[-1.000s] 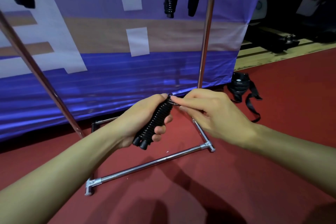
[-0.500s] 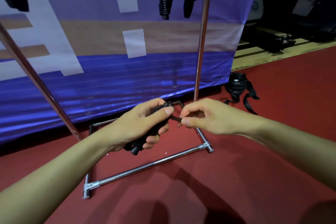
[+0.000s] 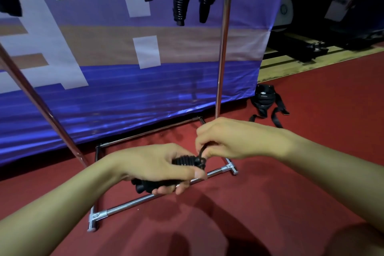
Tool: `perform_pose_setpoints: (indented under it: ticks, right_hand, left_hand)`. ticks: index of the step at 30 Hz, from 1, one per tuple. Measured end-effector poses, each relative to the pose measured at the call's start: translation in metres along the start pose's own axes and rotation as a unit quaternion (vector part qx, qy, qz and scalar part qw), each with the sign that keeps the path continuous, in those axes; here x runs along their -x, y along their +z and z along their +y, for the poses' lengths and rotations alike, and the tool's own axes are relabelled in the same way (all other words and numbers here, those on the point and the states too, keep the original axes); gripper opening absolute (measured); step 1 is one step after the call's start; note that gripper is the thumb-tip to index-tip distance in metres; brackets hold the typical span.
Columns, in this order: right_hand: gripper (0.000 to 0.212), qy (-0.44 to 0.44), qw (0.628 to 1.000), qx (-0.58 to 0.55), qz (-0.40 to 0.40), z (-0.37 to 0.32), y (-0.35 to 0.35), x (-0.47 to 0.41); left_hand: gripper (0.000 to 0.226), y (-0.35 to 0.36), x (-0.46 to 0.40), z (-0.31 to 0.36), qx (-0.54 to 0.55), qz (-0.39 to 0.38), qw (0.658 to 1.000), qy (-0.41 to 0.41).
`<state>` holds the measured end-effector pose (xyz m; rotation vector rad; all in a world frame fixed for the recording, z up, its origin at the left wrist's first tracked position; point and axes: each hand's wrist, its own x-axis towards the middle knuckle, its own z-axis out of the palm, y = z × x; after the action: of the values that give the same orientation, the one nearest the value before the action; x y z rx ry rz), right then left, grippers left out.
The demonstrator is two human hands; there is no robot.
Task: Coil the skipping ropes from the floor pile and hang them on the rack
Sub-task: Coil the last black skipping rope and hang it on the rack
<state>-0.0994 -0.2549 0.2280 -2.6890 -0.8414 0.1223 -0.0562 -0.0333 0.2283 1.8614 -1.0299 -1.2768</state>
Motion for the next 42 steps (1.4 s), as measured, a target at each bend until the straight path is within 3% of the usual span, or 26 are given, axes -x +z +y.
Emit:
perform_pose_setpoints:
  ticks: [6,10,15,19,29,33,38,42]
  right_hand:
    - [0.009,0.024,0.999,0.004,-0.025,-0.009,0.002,-0.003]
    - [0.020,0.040,0.999,0.016,0.006,-0.010,0.002,-0.006]
    - [0.016,0.078,0.994,0.047,0.059,-0.021,0.007,-0.005]
    - [0.019,0.112,0.988,0.010,0.109,-0.021,0.001,-0.003]
    - [0.018,0.126,0.984,-0.010,0.127,-0.021,0.006,-0.005]
    - [0.021,0.102,0.986,0.021,0.133,-0.025,0.012,-0.007]
    - [0.027,0.063,0.986,0.006,0.156,-0.021,0.018,-0.006]
    - [0.032,0.049,0.985,-0.040,0.160,-0.015,0.012,-0.003]
  left_hand:
    - [0.024,0.003,-0.005,-0.004,-0.086,0.026,0.995,-0.044]
    - [0.035,0.003,-0.007,-0.005,-0.063,0.058,0.995,-0.054]
    - [0.029,0.004,-0.012,-0.011,-0.028,0.110,0.993,-0.038]
    - [0.023,-0.003,-0.013,-0.017,0.017,0.187,0.982,-0.022]
    - [0.027,-0.002,-0.013,-0.015,-0.008,0.123,0.992,-0.013]
    - [0.026,-0.001,-0.016,-0.019,-0.007,0.162,0.987,-0.010]
    - [0.035,-0.001,-0.013,-0.022,0.063,0.179,0.982,-0.014]
    - [0.028,-0.006,-0.007,-0.024,0.214,0.125,0.968,0.028]
